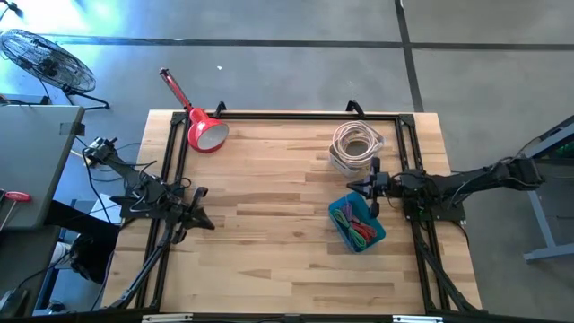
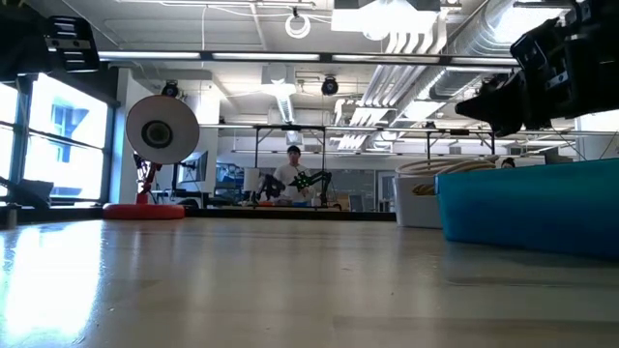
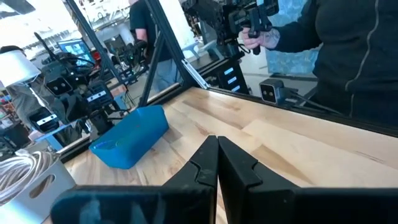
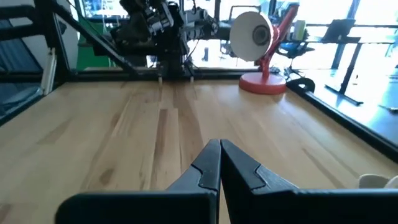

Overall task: Pick & Place USB Port
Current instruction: Return to Home Position

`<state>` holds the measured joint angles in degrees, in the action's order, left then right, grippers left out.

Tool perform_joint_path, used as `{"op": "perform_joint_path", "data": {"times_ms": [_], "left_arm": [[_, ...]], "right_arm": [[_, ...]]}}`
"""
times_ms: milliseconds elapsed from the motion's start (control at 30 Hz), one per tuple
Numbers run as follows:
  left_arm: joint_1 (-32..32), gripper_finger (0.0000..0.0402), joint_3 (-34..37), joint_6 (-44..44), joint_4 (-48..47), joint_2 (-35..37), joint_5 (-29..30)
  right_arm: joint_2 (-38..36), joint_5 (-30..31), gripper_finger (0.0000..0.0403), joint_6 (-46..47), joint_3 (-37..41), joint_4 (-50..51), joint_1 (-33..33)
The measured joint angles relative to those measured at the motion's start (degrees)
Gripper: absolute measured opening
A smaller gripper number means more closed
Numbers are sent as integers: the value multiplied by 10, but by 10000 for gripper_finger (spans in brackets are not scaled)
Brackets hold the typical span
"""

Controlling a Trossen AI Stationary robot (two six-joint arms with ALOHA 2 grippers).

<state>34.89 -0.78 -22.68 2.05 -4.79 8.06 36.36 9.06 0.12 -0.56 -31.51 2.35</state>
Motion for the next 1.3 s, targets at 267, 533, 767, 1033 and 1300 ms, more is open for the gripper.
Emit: {"op": "perform_joint_path", "data": {"times_ms": [267, 533, 767, 1033, 1300], "left_arm": [[0, 0, 1, 0, 0, 0, 5], [0, 0, 1, 0, 2, 0, 13], [0, 0, 1, 0, 4, 0, 31], [0, 0, 1, -12, 8, 0, 52], [0, 0, 1, -49, 11, 0, 81]], "right_arm": [[-1, -55, 0, -13, 0, 3, -41], [-26, -82, 0, -30, 0, 19, -77], [-92, -96, 0, -27, 0, 86, -85], [-180, -95, 0, -26, 0, 159, -85], [-216, -95, 0, -40, 0, 193, -85]]}}
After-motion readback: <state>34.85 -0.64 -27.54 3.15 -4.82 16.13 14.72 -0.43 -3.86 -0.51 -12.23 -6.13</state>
